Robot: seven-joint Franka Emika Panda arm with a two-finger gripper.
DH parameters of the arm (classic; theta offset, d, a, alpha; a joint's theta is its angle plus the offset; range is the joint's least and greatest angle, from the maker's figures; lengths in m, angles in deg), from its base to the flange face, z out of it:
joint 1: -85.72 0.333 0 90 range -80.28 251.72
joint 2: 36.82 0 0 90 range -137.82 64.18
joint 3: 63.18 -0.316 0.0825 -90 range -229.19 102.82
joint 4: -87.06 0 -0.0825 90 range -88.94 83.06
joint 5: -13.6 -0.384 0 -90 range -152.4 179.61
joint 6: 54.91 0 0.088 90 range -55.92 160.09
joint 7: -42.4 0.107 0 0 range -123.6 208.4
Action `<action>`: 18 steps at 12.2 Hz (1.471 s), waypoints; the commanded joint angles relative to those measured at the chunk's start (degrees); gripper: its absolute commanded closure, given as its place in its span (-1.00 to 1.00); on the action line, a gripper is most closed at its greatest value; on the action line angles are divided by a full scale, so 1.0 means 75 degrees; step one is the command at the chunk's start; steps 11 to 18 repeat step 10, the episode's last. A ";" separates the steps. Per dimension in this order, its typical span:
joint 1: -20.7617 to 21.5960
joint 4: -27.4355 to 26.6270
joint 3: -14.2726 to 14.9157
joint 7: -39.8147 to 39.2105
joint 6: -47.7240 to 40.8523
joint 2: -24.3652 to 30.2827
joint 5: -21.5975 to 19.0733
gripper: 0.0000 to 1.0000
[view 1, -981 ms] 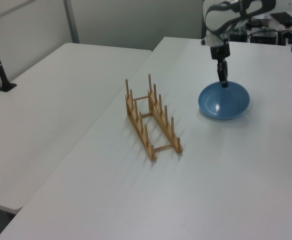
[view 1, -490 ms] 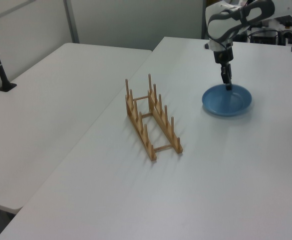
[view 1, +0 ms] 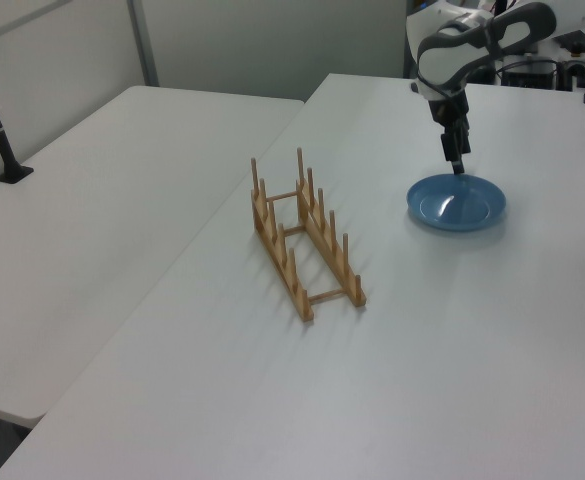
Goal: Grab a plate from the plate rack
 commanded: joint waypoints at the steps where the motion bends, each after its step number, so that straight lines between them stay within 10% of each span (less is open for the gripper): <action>1: 0.0485 -0.0084 -0.0653 0.1845 -0.0472 0.1444 0.0884 -1.00; 5: -0.0217 -0.0130 -0.2508 0.2388 -0.1647 0.2958 0.1028 -1.00; 18: -0.0301 -0.0107 -0.2534 0.2400 -0.1718 0.3101 0.1016 -1.00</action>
